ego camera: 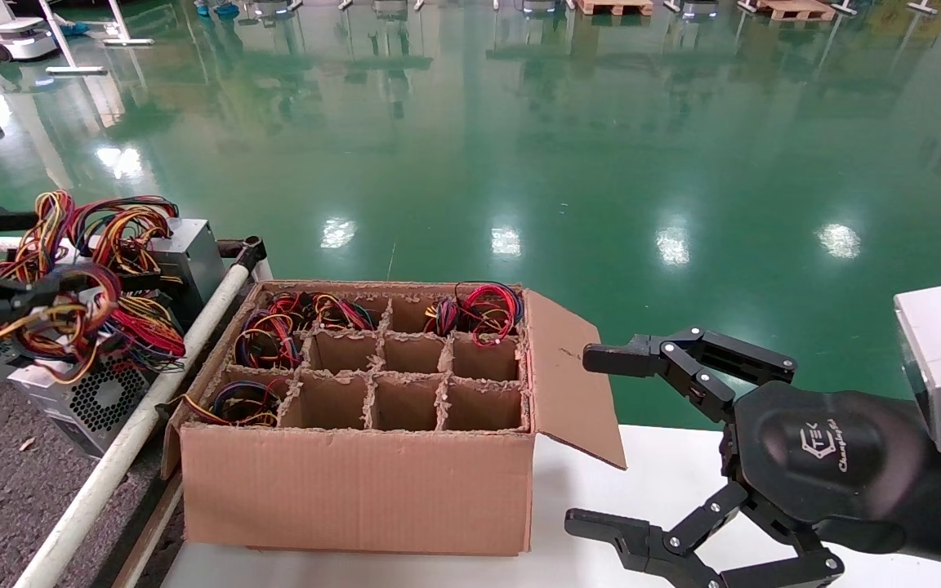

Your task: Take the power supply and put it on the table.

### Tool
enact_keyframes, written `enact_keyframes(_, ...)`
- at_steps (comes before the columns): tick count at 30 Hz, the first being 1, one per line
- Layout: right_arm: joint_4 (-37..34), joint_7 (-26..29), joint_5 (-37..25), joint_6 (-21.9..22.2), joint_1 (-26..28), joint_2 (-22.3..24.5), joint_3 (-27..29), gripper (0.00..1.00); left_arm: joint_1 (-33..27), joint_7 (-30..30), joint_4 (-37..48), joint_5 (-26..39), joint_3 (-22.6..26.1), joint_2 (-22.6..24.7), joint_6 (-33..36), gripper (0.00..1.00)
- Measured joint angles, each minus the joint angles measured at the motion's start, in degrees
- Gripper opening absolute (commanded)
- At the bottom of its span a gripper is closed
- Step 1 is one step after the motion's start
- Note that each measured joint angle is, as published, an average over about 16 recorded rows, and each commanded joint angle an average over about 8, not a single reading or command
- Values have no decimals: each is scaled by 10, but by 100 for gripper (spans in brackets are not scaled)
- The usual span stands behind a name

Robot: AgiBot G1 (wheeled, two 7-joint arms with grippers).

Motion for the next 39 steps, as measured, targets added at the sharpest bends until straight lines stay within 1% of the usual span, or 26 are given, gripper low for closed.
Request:
enact_keyframes(11, 0, 0, 0, 0, 0, 0, 0, 100, -10, -4, -18, 5, 8, -12, 36, 100)
enact_keyframes(16, 0, 0, 0, 0, 0, 0, 0, 100, -11, -14, -14, -10, 1, -11, 42, 100)
enact_keyframes(21, 0, 0, 0, 0, 0, 0, 0, 100, -10, -27, 1, -39, -15, -5, 37, 100)
enact_keyframes(27, 0, 0, 0, 0, 0, 0, 0, 100, -6, -37, 33, -98, -51, 13, 10, 100)
enact_keyframes(33, 0, 0, 0, 0, 0, 0, 0, 100, -7, -51, 78, -158, -92, 42, -41, 100)
enact_keyframes(39, 0, 0, 0, 0, 0, 0, 0, 100, -17, -60, 125, -197, -119, 78, -91, 100)
